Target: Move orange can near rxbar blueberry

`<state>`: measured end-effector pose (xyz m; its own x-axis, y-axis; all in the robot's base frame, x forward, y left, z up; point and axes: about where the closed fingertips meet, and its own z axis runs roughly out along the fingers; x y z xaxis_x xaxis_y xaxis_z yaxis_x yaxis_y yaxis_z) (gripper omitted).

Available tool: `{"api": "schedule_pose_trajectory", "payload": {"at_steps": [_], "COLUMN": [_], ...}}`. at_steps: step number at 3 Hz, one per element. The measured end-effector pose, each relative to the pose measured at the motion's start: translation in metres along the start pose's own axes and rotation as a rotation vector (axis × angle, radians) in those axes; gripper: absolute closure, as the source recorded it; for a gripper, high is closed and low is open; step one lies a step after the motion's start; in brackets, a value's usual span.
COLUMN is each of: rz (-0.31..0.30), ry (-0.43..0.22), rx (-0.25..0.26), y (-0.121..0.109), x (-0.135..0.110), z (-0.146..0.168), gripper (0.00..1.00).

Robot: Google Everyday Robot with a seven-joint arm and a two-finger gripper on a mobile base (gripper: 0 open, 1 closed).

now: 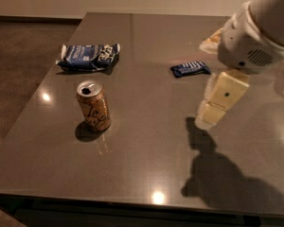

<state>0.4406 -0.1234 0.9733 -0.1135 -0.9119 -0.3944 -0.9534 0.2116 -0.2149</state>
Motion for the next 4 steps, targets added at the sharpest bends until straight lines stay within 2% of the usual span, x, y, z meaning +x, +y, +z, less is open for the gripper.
{"api": "schedule_pose_trajectory", "payload": {"at_steps": [2,3,4], "rz": [0.012,0.016,0.019], "ry": [-0.103,-0.139,-0.159], "rx": [0.024,0.000,-0.015], "y": [0.000,0.005,0.008], "x": [-0.061,-0.090,-0.105], "z": [0.049,0.074,0.087], "gripper": [0.00,0.00,0.00]}}
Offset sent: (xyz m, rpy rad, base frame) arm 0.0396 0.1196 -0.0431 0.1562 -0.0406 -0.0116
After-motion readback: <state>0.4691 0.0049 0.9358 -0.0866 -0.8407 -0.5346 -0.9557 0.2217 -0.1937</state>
